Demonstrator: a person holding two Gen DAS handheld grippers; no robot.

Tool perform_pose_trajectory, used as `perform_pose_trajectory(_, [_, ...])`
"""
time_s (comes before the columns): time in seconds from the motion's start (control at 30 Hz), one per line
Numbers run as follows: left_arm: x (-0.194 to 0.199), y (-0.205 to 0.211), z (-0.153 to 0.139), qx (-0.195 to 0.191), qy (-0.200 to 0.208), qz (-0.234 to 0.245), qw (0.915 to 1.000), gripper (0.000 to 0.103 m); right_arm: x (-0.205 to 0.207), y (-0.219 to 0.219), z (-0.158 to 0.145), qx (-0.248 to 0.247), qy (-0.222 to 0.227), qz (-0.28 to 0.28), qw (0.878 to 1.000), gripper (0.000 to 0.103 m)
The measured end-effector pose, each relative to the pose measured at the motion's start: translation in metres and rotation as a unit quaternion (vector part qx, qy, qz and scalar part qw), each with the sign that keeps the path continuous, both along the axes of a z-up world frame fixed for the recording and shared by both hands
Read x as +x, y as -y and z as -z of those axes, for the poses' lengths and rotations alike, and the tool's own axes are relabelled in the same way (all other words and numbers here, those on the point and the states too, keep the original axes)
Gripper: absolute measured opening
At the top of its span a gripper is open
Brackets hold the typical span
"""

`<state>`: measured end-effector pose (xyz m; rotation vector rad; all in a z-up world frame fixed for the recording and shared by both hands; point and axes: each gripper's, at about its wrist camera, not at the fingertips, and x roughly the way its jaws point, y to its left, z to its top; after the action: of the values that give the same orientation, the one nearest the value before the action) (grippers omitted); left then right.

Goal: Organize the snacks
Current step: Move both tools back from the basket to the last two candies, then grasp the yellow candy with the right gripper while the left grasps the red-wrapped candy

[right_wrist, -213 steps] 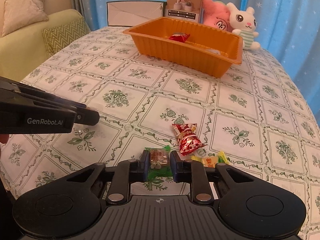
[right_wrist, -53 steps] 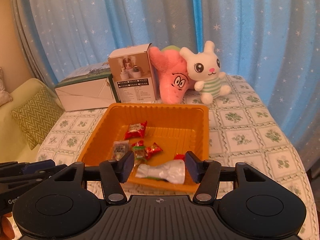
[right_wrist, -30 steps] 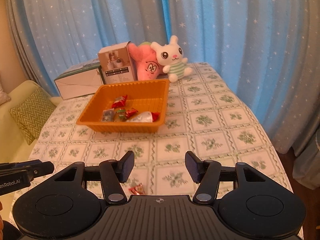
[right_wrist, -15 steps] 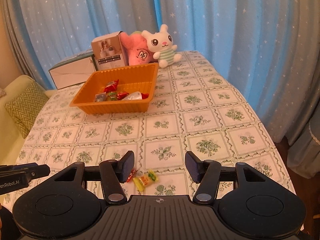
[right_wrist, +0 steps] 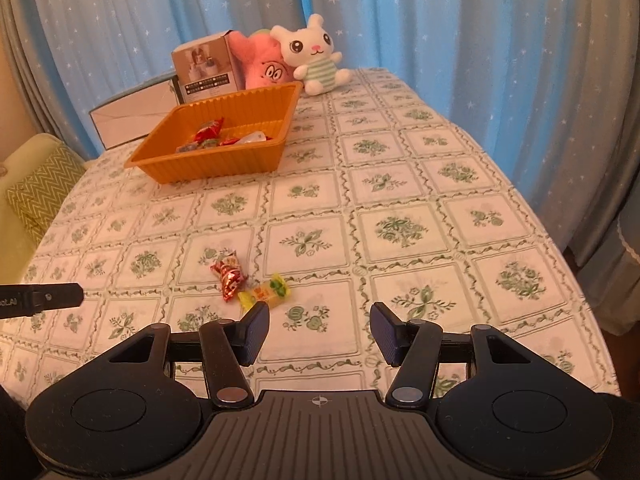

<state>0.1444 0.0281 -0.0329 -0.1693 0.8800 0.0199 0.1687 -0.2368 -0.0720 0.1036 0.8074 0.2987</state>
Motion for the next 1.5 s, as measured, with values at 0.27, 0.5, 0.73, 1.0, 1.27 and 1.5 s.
perform_pose_trajectory(0.27, [0.011, 0.003, 0.012, 0.009, -0.006, 0.007, 0.9999, 0.03, 0.014, -0.018, 0.019, 0.038, -0.023, -0.02, 0.999, 0.056])
perform_pose_trajectory(0.5, [0.022, -0.001, 0.024, 0.005, -0.016, 0.006, 0.9998, 0.03, 0.036, -0.03, 0.039, 0.06, -0.05, -0.011, 0.997, 0.039])
perform_pose_trajectory(0.73, [0.031, 0.0, 0.035, 0.008, -0.02, 0.014, 0.9997, 0.03, 0.054, -0.041, 0.051, 0.072, -0.052, 0.006, 0.996, 0.039])
perform_pose_trajectory(1.0, [0.038, -0.004, 0.042, 0.001, -0.024, 0.009, 0.9997, 0.03, 0.073, -0.055, 0.056, 0.043, -0.048, 0.026, 0.998, 0.039])
perform_pose_trajectory(1.27, [0.038, -0.004, 0.047, -0.005, -0.029, 0.009, 0.9995, 0.03, 0.054, -0.081, 0.062, -0.075, 0.003, -0.021, 0.997, 0.039])
perform_pose_trajectory(1.5, [0.037, -0.003, 0.047, -0.007, -0.028, 0.012, 0.9995, 0.03, 0.049, -0.081, 0.067, -0.086, 0.018, -0.032, 0.996, 0.039])
